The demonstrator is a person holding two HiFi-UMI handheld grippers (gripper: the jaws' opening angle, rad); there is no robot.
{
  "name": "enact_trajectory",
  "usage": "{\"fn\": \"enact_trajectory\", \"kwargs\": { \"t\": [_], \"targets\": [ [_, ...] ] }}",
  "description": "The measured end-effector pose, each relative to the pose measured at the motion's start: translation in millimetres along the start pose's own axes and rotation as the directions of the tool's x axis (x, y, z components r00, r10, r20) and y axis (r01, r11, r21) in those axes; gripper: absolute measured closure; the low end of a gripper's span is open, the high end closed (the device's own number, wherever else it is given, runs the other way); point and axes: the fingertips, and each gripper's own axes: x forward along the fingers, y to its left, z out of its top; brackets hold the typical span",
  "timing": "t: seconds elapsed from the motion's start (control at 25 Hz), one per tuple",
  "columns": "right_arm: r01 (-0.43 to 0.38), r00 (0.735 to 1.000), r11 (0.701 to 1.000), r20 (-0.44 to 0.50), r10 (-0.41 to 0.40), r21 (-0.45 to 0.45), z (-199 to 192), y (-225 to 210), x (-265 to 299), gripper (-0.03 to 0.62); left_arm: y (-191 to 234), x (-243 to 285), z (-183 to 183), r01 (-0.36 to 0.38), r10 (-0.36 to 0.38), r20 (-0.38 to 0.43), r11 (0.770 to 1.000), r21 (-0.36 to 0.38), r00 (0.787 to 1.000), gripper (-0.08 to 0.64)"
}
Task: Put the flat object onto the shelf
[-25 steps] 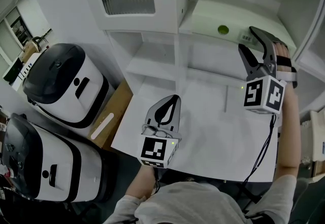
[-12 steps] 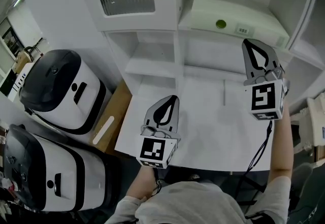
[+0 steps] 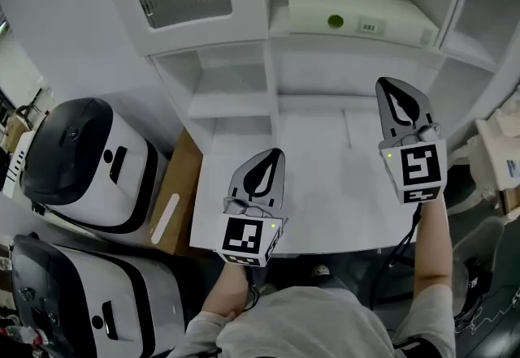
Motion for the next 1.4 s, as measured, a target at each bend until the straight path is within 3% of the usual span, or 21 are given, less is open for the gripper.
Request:
{"fn": "enact_trajectory", "kwargs": {
  "t": [0.48, 0.88, 1.4],
  "targets": [
    [0.074, 0.997, 0.98, -0.05, -0.066, 0.185, -16.3, 30.2, -65.3, 0.583, -17.9, -12.2, 1.6, 0.165, -0.165, 0.012, 0.986, -0.008, 0.986, 0.545],
    [0.146, 0.987, 0.954, -0.102, -0.123, 0.263, -28.2, 68.8, -122.2, 0.583, -41.9, -28.9, -3.7, 0.286, -0.286, 0.005, 0.958, -0.005, 0.958, 0.545],
    [0.18, 0.98, 0.912, -0.143, -0.136, 0.368, -43.5, 118.3, -176.1, 0.583, -66.1, -55.4, -6.7, 0.355, -0.355, -0.001, 0.935, -0.002, 0.935, 0.545]
  ]
}}
